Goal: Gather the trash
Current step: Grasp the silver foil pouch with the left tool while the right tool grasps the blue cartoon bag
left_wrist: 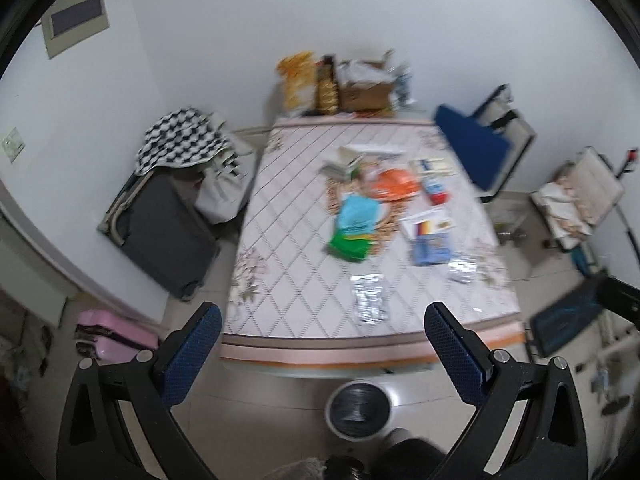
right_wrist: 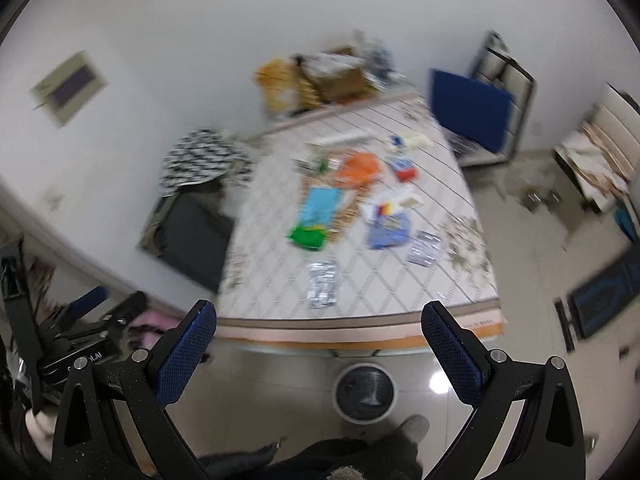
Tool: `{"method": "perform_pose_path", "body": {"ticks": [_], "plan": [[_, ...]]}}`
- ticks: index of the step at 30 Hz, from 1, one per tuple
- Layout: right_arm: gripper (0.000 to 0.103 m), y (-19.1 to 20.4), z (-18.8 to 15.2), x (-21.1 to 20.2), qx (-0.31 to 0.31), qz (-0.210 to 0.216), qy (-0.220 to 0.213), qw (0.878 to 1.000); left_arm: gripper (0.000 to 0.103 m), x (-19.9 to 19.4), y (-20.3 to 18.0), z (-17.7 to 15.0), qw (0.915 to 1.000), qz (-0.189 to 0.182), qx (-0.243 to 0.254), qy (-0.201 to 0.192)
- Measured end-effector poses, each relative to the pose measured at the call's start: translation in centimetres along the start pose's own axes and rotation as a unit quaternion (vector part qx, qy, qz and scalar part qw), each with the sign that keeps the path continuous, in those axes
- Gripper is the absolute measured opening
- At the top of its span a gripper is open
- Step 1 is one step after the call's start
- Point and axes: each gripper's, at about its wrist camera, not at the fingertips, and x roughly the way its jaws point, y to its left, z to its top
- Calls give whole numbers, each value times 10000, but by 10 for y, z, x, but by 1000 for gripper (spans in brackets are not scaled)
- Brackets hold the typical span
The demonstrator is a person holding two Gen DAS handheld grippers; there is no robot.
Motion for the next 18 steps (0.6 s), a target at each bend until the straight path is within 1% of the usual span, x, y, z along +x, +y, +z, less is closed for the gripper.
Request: {"method": "perform_pose_path", "body": {"ticks": [2,4,5,6,7,8,9,11,12,14,17,18], "plan": [[103,-15,11,33,179,-315,105,9993,103,31,2,3,9997,93,-113,183],[103,-30,24,67,302,-575,265,9975,103,79,0,6,9976,135,-299,613],[103,-38,32,87,334,-650,397,9965,103,93,0,5,9967,136,-347,716],[103,-48,39,111,361,-743,562,9950,103,122,-4,5,9946,182,-433,926],[103,-55,45,131,385,-803,692,9936,103,142,-8,2,9927,210,-473,1089],[103,-66,54,157,368,-877,850,9918,103,155,-12,0,9912,215,-495,1209],[103,-73,60,175,346,-925,956,9905,103,183,-18,-2,9876,203,-552,1453],[103,-89,74,218,273,-967,1203,9876,103,220,-28,-6,9810,135,-650,1824],[103,-100,84,246,225,-947,1400,9853,103,248,-36,-11,9744,93,-731,2124],[103,-113,98,288,109,-928,1692,9811,103,279,-47,-17,9651,44,-782,2499],[103,-126,114,346,-121,-911,2053,9744,102,336,-68,-31,9476,31,-795,3093],[103,-130,120,363,-177,-907,2157,9721,102,345,-71,-33,9442,18,-799,3194]]}}
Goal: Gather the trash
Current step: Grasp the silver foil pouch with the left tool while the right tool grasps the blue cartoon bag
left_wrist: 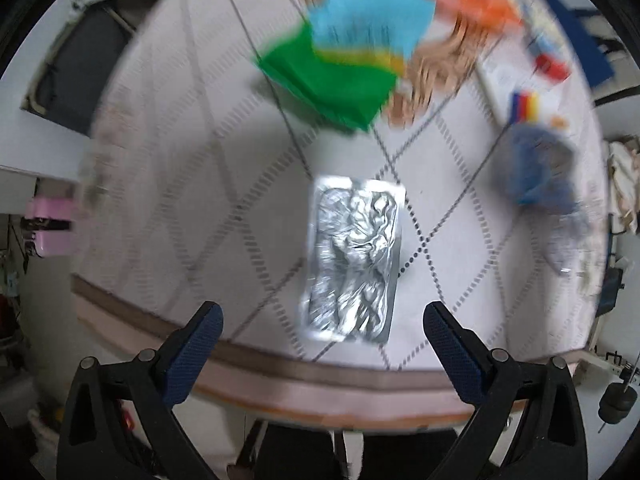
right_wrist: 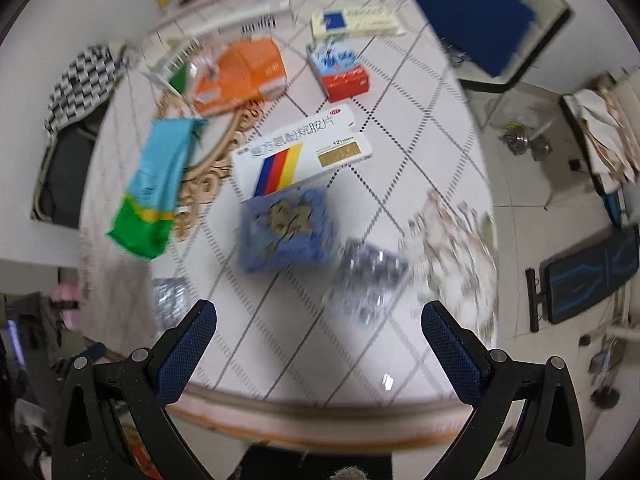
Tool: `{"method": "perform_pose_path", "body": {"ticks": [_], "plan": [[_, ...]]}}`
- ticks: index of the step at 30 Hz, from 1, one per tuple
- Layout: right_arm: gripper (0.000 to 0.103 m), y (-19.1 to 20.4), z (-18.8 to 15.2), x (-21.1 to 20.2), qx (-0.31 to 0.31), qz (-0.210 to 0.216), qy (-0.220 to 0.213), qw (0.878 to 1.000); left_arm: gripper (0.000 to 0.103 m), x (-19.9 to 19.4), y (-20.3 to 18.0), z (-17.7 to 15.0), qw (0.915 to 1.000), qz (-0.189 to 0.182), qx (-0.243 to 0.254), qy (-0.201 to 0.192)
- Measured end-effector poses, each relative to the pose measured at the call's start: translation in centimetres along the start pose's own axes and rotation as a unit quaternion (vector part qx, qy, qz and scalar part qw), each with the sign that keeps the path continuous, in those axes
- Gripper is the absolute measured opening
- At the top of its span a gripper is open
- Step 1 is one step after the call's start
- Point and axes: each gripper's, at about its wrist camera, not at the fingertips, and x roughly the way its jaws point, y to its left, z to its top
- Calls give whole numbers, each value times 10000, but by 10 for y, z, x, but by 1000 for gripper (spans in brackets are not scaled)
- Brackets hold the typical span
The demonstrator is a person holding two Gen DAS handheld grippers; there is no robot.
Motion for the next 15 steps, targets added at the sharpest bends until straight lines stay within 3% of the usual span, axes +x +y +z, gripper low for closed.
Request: {"method": "perform_pose_path", "body": {"ticks": [2,4,7,10,14,15], "plan": [[103,-1,17,21,-87,35,141,9999,100,21,-6,6,9997,8,-47,245],[103,2,31,42,-222,72,284,9993,80,33,-5,8,9992,44,-173,367],[103,12,44,70,-474,158,484,9976,75,28,4,7,9981,-147,-527,288],[103,26,48,92,-579,201,649,9960,62,21,1,2,9990,-91,-415,152],[103,42,49,119,-661,-32,841,9943,62,17,-3,1,9989,-27,-430,158],[97,46,48,123,-671,-116,876,9938,62,19,-4,3,9989,-43,-452,154]]}}
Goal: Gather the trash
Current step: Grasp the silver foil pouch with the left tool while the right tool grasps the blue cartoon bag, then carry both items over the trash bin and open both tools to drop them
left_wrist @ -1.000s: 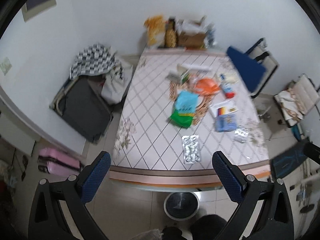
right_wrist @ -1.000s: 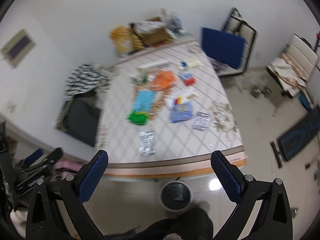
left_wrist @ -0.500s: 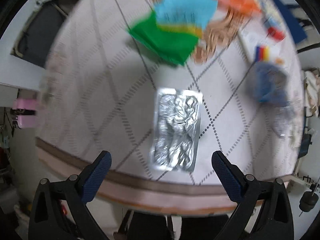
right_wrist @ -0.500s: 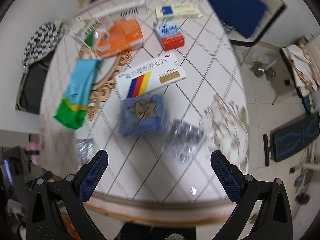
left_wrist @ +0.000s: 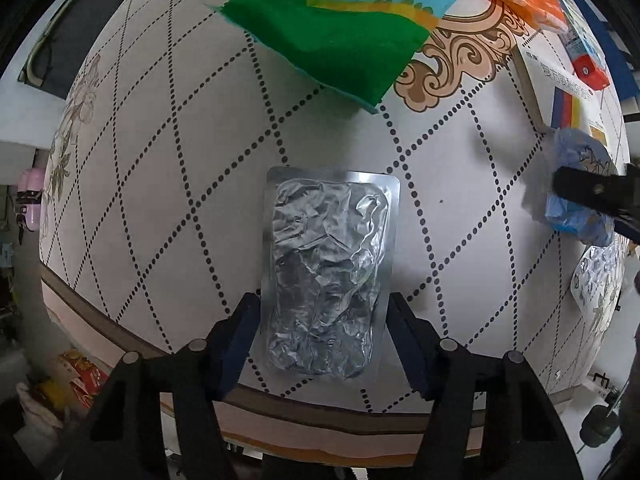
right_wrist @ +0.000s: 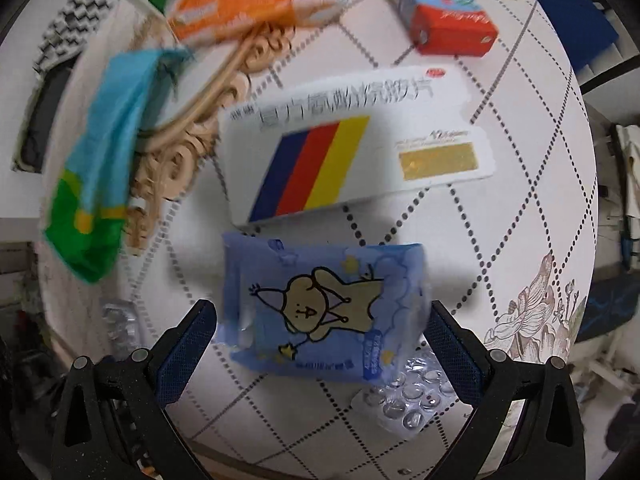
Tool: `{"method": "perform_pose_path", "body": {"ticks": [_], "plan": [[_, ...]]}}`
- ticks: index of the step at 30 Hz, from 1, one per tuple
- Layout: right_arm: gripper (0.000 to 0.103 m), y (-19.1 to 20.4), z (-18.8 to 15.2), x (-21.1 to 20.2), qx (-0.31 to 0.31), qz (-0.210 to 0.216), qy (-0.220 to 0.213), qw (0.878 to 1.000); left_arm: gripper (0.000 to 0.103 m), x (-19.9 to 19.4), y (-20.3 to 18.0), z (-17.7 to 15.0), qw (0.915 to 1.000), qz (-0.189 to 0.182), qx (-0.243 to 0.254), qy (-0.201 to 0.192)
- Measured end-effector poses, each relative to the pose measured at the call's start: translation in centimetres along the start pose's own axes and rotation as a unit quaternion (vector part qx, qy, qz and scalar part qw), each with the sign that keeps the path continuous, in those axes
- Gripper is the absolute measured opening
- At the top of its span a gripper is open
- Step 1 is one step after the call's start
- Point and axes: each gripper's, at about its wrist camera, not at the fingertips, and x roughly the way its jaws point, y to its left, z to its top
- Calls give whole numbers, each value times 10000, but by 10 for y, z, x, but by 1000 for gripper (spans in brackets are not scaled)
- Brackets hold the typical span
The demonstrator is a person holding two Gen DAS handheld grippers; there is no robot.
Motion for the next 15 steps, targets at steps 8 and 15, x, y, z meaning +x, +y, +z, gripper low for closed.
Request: {"method": "perform_pose_path", "body": {"ticks": [8,15], "plan": [[39,4,-12,-14,-22,182,-267,9995,62,0,-3,7,9998,-121,-50,-172],[33,-1,-42,-46,-79,497,-485,9976,62,-40,2,-4,9983,-269,18,-523]]}}
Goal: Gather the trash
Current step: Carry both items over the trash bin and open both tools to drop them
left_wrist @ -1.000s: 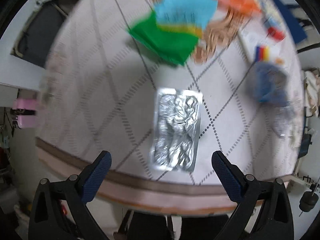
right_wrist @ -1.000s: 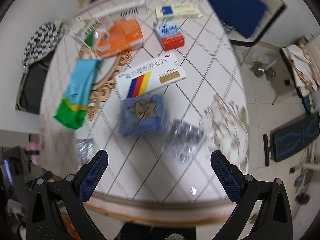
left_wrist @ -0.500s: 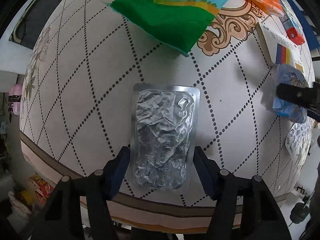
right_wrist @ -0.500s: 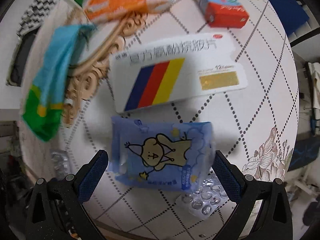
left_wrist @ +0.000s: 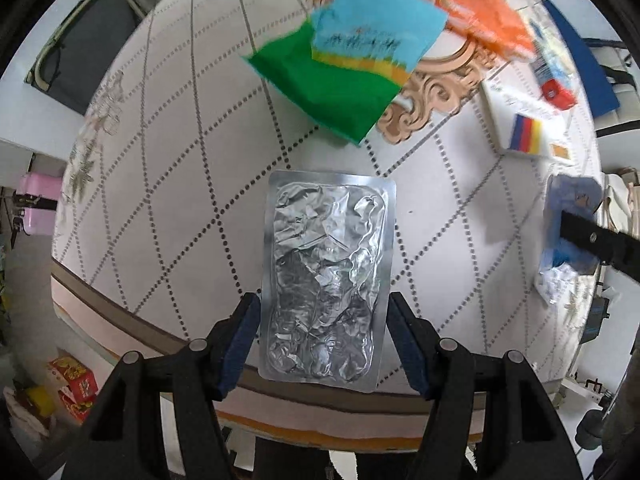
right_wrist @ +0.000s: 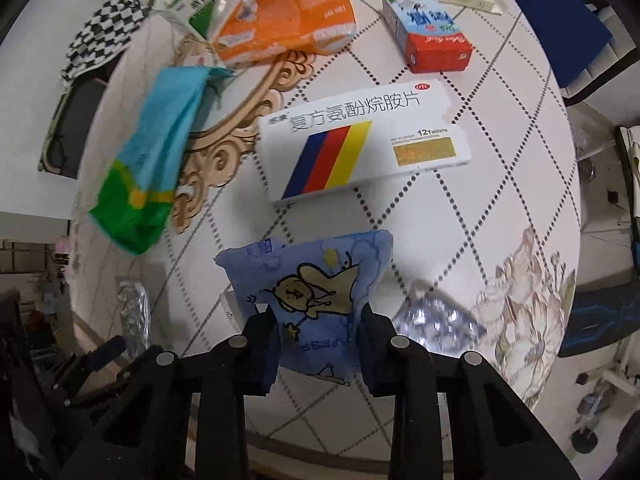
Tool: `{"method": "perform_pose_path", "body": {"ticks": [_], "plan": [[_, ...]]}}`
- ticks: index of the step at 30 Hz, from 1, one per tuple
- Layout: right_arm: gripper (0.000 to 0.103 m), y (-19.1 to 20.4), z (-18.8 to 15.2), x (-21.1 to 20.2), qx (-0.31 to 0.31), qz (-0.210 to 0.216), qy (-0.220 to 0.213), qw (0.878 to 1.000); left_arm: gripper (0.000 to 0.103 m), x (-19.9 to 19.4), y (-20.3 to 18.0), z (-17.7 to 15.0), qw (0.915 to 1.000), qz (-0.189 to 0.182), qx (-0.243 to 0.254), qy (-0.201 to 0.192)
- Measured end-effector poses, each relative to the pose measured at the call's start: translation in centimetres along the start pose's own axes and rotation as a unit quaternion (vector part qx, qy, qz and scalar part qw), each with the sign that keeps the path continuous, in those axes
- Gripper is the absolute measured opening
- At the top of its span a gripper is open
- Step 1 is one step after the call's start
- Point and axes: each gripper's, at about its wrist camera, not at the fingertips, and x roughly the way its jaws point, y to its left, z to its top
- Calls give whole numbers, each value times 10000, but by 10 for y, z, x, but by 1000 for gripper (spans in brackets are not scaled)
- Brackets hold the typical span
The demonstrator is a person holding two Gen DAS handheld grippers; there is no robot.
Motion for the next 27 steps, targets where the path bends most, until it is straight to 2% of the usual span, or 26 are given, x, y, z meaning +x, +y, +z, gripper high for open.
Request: {"method": "perform_pose_path", "body": {"ticks": [3,7,12,16,18,21,22,24,27], "plan": [[33,-1,-9,-23,-7,51,-141,9999,62,-29,3,-10,9995,-130,128,-248],[33,2,-45,-51,128,159,-361,9991,62,-63,10,-38,9970,-391,367,-554],[33,6,-122,-92,415,256,-760,9959,62,-71,28,-88,9906,-733,789,-843],[33,22,-194,-101,802,280,-991,9914,62,-70,42,-129,9832,-985,1233,-916],[33,26,-239,-97,1099,305,-1027,9882,62,-63,51,-144,9815,-1061,1357,-837],[33,31,-307,-74,1523,367,-838,9841,62,-41,74,-174,9816,-1211,1379,-533],[33,30,-320,-65,1585,379,-761,9837,62,-33,79,-181,9817,-1247,1370,-437],[33,29,-356,-32,1833,410,-462,9811,62,-7,87,-194,9824,-1268,1360,-182],[33,23,-388,23,2051,410,-142,9778,62,49,96,-207,9842,-1206,1286,153]]}}
